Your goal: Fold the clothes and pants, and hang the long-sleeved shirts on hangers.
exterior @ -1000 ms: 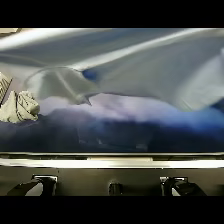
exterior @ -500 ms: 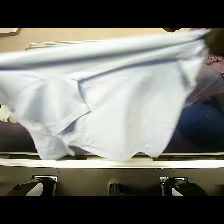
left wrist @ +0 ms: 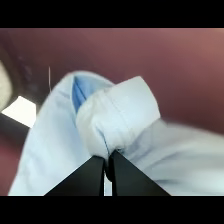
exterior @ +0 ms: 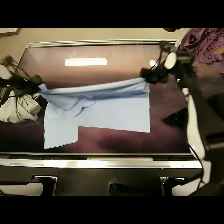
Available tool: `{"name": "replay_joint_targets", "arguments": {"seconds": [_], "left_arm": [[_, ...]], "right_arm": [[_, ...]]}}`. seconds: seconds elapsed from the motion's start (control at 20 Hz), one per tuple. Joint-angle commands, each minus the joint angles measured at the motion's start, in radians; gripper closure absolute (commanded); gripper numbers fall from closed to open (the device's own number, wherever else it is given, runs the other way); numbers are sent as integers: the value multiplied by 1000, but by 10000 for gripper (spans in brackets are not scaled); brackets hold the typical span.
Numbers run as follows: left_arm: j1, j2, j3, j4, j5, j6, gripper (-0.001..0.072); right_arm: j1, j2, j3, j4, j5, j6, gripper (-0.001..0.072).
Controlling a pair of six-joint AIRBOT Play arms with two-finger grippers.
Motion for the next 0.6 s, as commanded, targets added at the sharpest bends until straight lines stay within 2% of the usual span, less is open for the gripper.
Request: {"name": "replay_joint_targets", "arguments": {"seconds": [0.0, 0.05, 0.15, 0.2, 0.25, 0.3, 0.35, 0.4, 0.45, 0.5, 0.55], "left_arm": [[-3, -171, -15, -93, 79, 2, 686], [-3, -185, -15, -105, 75, 2, 686], [5, -177, -8, -106, 68, 22, 679], [13, -169, 13, -106, 42, 63, 612], [27, -160, 49, -106, -4, 117, 448], [43, -150, 89, -106, -59, 172, 292], [63, -136, 132, -106, -120, 242, 223], [82, -115, 162, -106, -179, 350, 223], [106, -87, 165, -120, -215, 430, 224], [145, -51, 154, -166, -217, 430, 224], [176, -23, 140, -194, -227, 446, 224]], "right_arm": [[1, -154, -3, 230, -40, -1, 671], [1, -165, -3, 262, -31, -2, 669], [0, -158, 0, 283, -7, -7, 567], [-10, -146, 6, 287, 20, -22, 457], [-22, -132, 11, 322, 53, -63, 419], [-48, -108, 11, 377, 95, -127, 418], [-82, -81, 11, 419, 137, -183, 417], [-124, -48, 11, 439, 180, -230, 400], [-170, -13, 11, 434, 224, -266, 301], [-216, 18, 8, 431, 267, -304, 221], [-267, 45, 1, 431, 323, -348, 220]]}}
